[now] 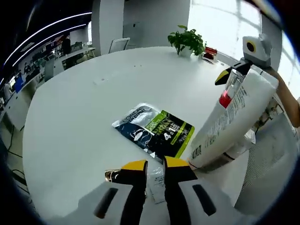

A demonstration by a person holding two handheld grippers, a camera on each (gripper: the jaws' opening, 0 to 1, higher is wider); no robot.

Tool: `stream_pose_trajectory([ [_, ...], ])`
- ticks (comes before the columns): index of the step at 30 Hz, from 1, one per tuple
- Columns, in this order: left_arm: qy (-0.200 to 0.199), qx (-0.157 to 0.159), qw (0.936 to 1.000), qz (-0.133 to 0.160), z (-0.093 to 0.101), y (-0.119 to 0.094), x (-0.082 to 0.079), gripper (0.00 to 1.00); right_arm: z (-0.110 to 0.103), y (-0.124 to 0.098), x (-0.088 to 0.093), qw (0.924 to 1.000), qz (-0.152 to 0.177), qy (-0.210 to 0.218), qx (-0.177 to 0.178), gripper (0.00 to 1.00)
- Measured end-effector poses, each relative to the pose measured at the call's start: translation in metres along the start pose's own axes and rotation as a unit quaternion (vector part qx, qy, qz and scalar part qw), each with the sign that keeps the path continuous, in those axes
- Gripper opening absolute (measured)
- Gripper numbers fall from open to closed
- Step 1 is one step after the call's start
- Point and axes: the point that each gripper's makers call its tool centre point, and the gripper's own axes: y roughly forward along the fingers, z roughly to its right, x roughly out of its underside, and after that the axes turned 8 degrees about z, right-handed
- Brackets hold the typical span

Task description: Arrange the skincare products in the storage area until every visible bottle or jar stands upright without overlapping.

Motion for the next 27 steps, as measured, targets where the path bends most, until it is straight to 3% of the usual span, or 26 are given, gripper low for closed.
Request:
stream_pose_trajectory([
  [12, -0.053, -0.011, 0.9985, 0.013, -0.014, 0.017, 0.008, 0.15, 0.009, 0.035, 0.002, 0.9995, -0.026, 0.014, -0.007, 0.31],
  [18, -0.055, -0.007, 0.9984, 0.011, -0.015, 0.021, 0.01, 0.16, 0.009, 0.052, 0.008, 0.9989, -0.037, 0.027, -0.011, 0.27],
  [27, -0.067, -0.003, 0.9977, 0.012, -0.011, 0.025, 0.014, 0.15, 0.005, 0.037, 0.018, 0.9976, -0.052, 0.045, -0.012, 0.23],
])
